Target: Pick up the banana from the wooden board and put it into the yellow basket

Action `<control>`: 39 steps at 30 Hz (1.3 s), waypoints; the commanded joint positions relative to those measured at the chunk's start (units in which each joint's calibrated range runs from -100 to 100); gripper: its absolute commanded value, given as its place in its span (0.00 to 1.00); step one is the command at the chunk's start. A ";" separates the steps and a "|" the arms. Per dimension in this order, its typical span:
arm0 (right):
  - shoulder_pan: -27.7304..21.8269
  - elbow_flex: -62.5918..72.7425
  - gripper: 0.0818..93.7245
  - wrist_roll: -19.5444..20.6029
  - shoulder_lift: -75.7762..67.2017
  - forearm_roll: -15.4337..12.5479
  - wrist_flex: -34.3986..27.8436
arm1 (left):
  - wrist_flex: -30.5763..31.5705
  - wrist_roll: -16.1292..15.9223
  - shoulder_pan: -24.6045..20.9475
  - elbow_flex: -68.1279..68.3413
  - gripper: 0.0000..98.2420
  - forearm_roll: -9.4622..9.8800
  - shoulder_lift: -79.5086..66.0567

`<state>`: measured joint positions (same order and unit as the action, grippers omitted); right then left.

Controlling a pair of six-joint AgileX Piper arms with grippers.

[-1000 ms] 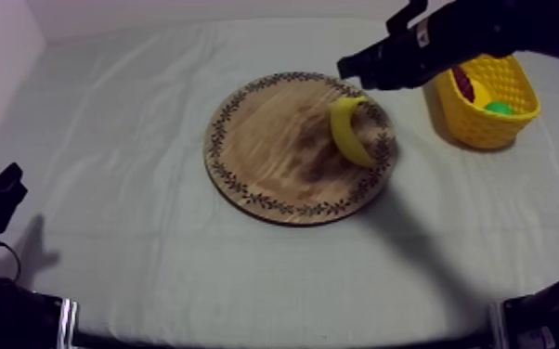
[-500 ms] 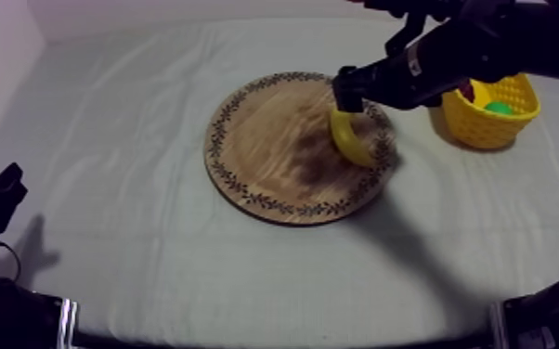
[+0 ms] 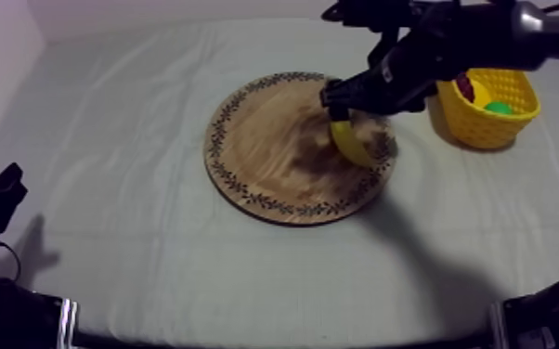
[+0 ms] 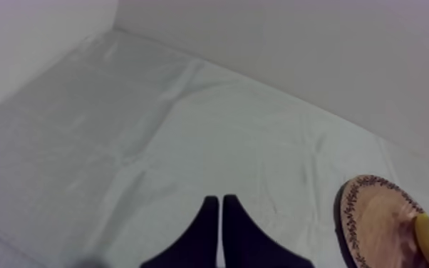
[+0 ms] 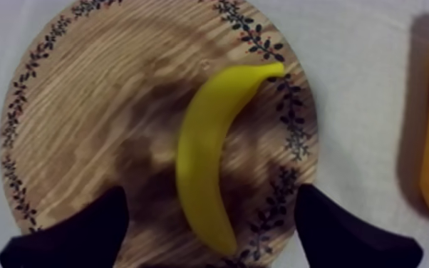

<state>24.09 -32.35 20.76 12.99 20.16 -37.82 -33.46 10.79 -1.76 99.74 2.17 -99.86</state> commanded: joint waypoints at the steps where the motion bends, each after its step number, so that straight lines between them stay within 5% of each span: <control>1: 0.00 1.66 0.93 0.29 4.06 0.29 -0.76 | -0.01 -0.02 -0.01 0.04 0.00 0.00 0.03; 10: 0.25 7.53 0.89 -1.22 12.76 -1.19 -3.21 | -0.01 -0.02 -0.01 0.04 0.00 0.00 0.03; 17: -0.21 9.81 0.54 -6.51 14.97 -5.77 -3.36 | -0.01 -0.02 -0.01 0.04 0.00 0.00 0.03; 22: -0.23 10.84 0.41 -9.39 16.12 -7.93 -3.56 | -0.01 -0.02 -0.01 0.04 0.00 0.00 0.03; 39: -0.27 9.59 0.30 -11.99 11.43 -9.33 -5.87 | -0.01 -0.02 -0.01 0.04 0.00 0.00 0.03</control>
<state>24.00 -22.28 9.20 26.46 10.94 -43.35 -33.46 10.79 -1.76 99.74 2.17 -99.86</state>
